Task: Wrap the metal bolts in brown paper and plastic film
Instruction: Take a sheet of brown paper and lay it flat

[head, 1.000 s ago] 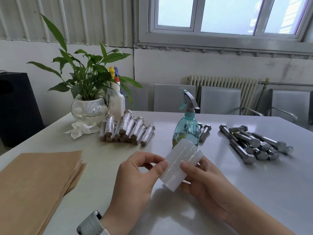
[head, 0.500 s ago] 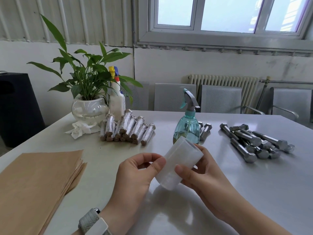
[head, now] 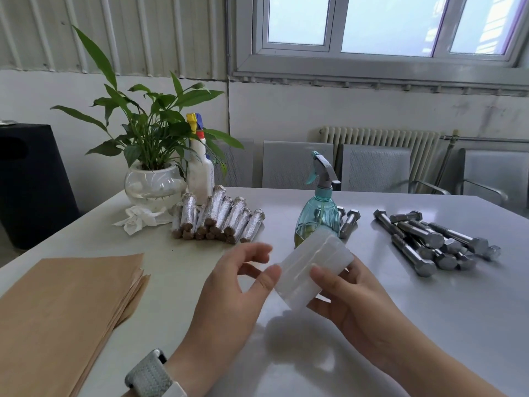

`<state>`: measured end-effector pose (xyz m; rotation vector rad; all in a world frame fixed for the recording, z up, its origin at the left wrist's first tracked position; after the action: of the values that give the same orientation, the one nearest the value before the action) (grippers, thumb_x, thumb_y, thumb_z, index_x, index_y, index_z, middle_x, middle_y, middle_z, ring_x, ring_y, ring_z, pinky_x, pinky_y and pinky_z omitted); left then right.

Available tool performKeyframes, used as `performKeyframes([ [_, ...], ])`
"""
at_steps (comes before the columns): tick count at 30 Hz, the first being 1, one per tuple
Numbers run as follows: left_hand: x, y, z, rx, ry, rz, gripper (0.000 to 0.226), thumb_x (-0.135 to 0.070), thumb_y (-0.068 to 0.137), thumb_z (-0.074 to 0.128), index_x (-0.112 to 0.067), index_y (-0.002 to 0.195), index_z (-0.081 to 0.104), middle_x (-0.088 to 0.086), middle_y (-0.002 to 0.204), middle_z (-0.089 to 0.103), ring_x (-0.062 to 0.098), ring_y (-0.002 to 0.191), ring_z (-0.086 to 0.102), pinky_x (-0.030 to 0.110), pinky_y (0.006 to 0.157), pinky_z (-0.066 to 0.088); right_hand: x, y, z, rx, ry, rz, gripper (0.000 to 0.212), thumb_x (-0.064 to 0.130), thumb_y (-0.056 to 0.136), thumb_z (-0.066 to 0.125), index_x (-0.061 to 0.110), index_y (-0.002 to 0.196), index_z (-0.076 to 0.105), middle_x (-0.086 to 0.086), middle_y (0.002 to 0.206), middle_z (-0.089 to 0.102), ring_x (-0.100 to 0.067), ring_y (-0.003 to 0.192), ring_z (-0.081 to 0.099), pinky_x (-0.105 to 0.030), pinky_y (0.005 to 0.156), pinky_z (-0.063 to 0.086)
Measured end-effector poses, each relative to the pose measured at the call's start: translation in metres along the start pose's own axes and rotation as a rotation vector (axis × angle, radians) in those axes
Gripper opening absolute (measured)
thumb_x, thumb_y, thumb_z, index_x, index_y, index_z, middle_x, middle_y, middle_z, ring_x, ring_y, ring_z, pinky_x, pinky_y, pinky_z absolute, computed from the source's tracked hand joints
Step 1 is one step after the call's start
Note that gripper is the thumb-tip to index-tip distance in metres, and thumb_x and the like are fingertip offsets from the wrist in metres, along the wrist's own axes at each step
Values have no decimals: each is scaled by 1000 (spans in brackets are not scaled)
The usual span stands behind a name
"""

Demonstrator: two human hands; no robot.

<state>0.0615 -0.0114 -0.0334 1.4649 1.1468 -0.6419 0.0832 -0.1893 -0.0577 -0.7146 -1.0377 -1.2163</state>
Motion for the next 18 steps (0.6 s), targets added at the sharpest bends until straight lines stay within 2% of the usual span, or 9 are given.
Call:
performKeyframes([
  [3,-10,-3,5,51,126,121,29,-47,82,65,-40,109,72,-29,109,58,-2,99,60,3,75,38,0,0,-1,0,57,14,70,18,67,83,3,127,52,-26,122,63,-41,108,65,-50,83,57],
  [5,-14,-5,5,7,187,182,24,-42,82,67,-38,104,75,-27,108,59,1,104,60,9,81,40,-1,0,-1,-1,77,27,70,18,66,83,2,127,53,-27,121,63,-42,109,65,-49,82,57],
  [6,-16,-5,4,-20,210,206,20,-39,82,69,-37,100,76,-25,106,60,4,102,61,16,84,43,-1,0,0,0,83,32,70,19,66,84,2,126,53,-27,121,63,-42,109,64,-49,82,57],
  [8,-19,-6,4,-53,236,234,13,-34,81,72,-35,93,77,-22,100,61,7,98,62,21,83,45,-2,-1,1,5,90,39,69,19,65,83,2,125,54,-27,121,64,-41,107,65,-49,83,57],
  [10,-19,-6,4,-63,196,220,9,-35,78,74,-32,87,77,-21,95,63,6,91,63,10,77,41,-1,-2,3,19,104,46,68,20,65,82,1,125,55,-27,121,64,-39,105,66,-49,84,57],
  [12,-15,-4,2,-71,73,139,15,-43,73,73,-33,83,77,-19,90,66,-1,78,62,6,67,39,0,-2,7,48,136,50,66,19,68,79,-1,126,54,-28,123,63,-39,106,65,-49,86,56],
  [14,-7,-3,0,-75,-66,38,24,-51,66,74,-36,85,76,-18,83,69,-5,61,55,7,58,39,1,-3,9,74,170,52,63,16,72,76,-3,128,53,-29,125,61,-41,109,64,-50,90,55],
  [16,0,-4,1,-72,-163,-23,28,-52,63,76,-39,88,76,-12,80,71,0,58,55,17,60,46,2,-2,10,82,180,48,64,14,73,75,-4,130,51,-29,126,60,-41,110,63,-49,89,56],
  [18,5,-5,4,-89,-219,-67,27,-47,64,79,-35,88,76,-2,80,73,24,70,65,46,71,56,2,-2,10,81,179,36,64,11,74,73,-5,130,49,-30,126,59,-40,110,64,-47,86,56],
])
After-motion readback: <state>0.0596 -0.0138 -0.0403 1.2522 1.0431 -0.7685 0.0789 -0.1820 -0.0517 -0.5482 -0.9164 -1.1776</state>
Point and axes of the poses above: each hand's wrist, its own y-axis towards the middle knuckle, its own z-axis out of the palm, x = y × z, the point moved 6 cm from there along y, towards the middle knuckle
